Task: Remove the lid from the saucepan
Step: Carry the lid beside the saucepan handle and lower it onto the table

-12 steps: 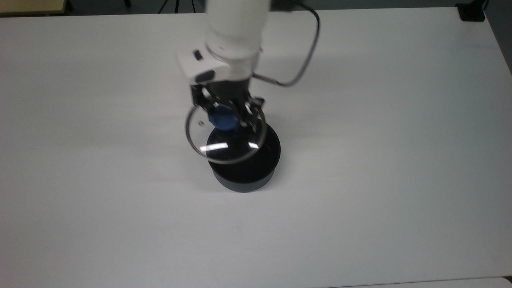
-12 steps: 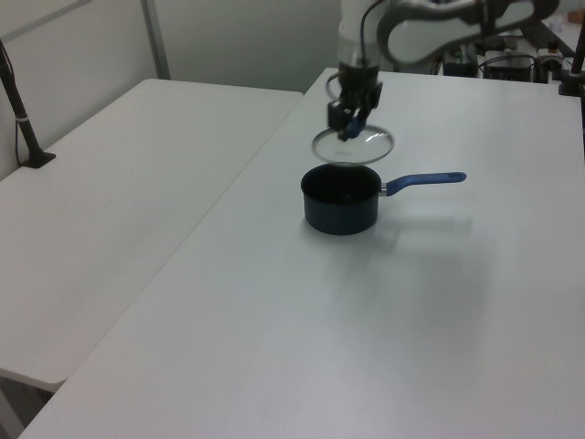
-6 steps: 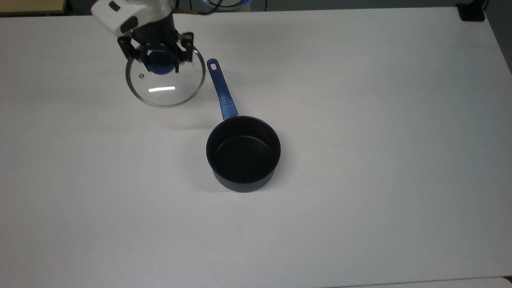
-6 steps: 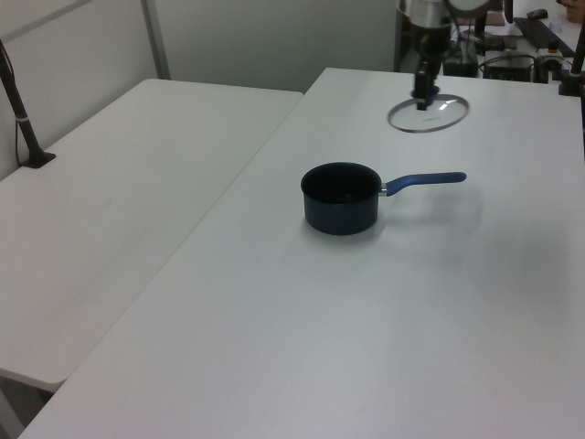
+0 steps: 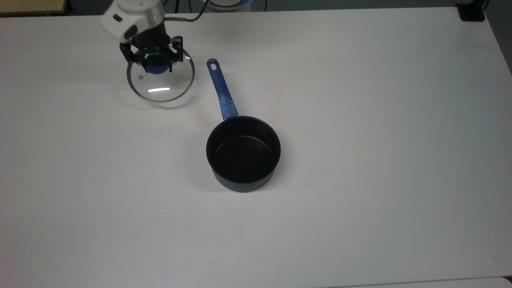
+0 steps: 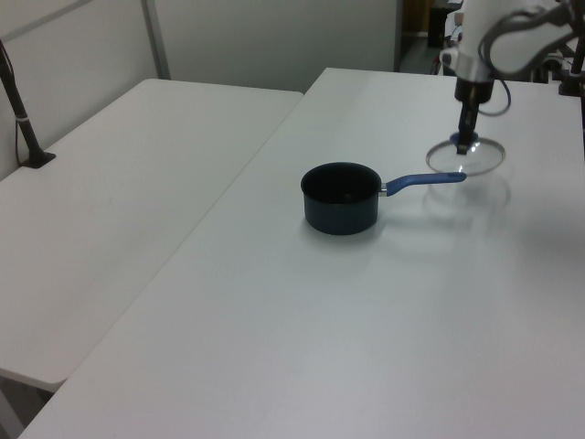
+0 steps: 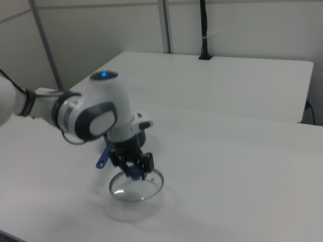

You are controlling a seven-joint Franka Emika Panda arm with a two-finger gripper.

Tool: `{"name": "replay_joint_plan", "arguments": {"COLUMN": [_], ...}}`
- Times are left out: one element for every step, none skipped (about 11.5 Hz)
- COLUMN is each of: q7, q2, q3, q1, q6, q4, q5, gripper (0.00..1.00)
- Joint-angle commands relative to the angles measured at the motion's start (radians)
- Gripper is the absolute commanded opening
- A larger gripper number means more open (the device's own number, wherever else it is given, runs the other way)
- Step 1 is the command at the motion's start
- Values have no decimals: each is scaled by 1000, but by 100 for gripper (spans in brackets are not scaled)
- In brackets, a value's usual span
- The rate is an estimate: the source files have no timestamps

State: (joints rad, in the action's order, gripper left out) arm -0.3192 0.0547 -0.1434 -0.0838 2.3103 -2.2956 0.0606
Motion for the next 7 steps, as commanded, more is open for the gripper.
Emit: {"name": "replay_joint_plan", "arguments": {"q7": [-27,-27,-27,-27,-29,-29,-15], "q2": [10,-8,-13,-18,-22,-22,-19], "q3": [4,4,4,4,4,4,4], "q1": [1,2,7,9,3,3,3], "q6": [69,70,72,72,70,64,57], "q4": [-82,-82,-82,-82,-79,-77,-74], "q5": [40,41,41,41,41,41,36], "gripper": [44,45,45,46,60,76,95]}}
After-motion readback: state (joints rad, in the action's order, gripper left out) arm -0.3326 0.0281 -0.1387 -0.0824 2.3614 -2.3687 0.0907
